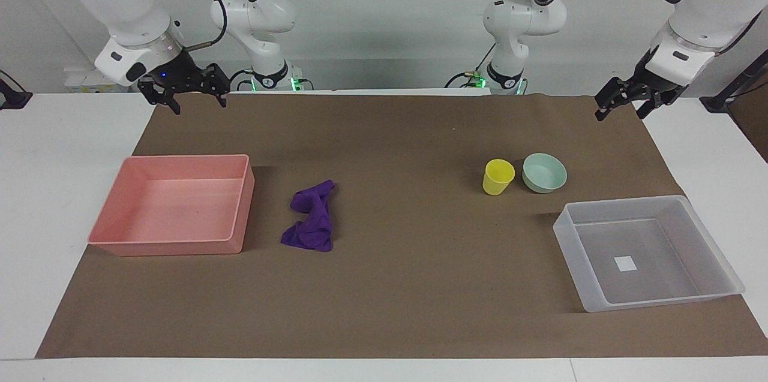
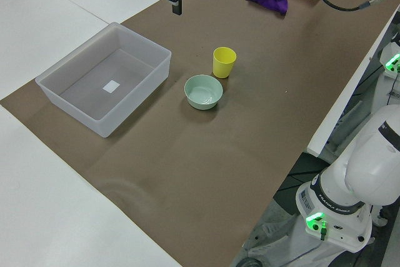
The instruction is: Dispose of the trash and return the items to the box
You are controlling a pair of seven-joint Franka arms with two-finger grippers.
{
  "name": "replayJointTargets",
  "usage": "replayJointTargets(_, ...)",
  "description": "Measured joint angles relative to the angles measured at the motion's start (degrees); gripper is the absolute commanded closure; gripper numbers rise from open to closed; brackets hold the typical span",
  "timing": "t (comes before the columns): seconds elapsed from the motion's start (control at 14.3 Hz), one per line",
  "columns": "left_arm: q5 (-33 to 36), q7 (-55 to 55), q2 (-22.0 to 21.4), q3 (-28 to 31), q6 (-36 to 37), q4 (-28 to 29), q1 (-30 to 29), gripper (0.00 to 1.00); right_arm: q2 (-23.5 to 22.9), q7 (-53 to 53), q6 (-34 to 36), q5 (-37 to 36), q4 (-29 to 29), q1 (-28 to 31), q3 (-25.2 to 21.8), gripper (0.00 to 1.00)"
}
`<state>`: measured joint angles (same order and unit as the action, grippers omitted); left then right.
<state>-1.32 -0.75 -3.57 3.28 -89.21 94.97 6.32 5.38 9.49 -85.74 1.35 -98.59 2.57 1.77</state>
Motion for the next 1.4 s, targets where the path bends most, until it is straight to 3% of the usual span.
replayJointTargets(0.21,0.0,0.2,0.0,0.0,-0.3,0.2,0.0,0.00,0.0,0.0,-0.8,0.0,-0.6,0.0,0.0,0.00)
replayJointTargets(0.35,0.1,0.2,-0.8,0.0,-5.5,4.1,0.0,0.00,-0.1,0.0,-3.0,0.1,-1.4,-0.1,0.3,0.00)
replayJointTargets(0.49,0.1,-0.1,-3.3,0.0,-14.6,14.8,0.0,0.00,-1.1,-1.6,-6.0,0.2,-2.4,-0.1,1.6,0.00)
replayJointTargets(0.77,0.1,-0.4,-6.4,0.1,-25.2,34.4,-1.4,0.00,-7.5,-8.2,-15.4,0.3,-3.5,-0.6,6.6,0.01)
replayJointTargets(0.84,0.1,-0.4,-6.4,0.2,-30.5,38.6,-1.6,0.21,-9.7,-9.7,-18.0,0.3,-3.6,-0.8,7.9,0.01)
replayJointTargets(0.91,0.1,-0.8,-6.2,0.2,-36.3,42.7,-1.7,0.89,-11.8,-11.5,-20.6,0.3,-3.6,-0.8,9.3,0.01)
replayJointTargets(0.98,0.0,-2.1,-5.4,0.1,-41.6,46.1,-1.6,1.00,-14.0,-13.4,-23.3,0.3,-3.7,-0.9,10.8,0.01)
replayJointTargets(1.12,0.1,-5.0,-3.0,-0.2,-48.4,49.1,-1.1,1.00,-17.6,-16.9,-28.6,0.3,-4.2,-2.3,12.4,0.01)
replayJointTargets(1.4,0.1,-6.2,-1.1,-0.5,-50.1,47.6,-0.5,1.00,-22.3,-21.5,-38.2,0.3,-8.0,-5.9,12.7,0.01)
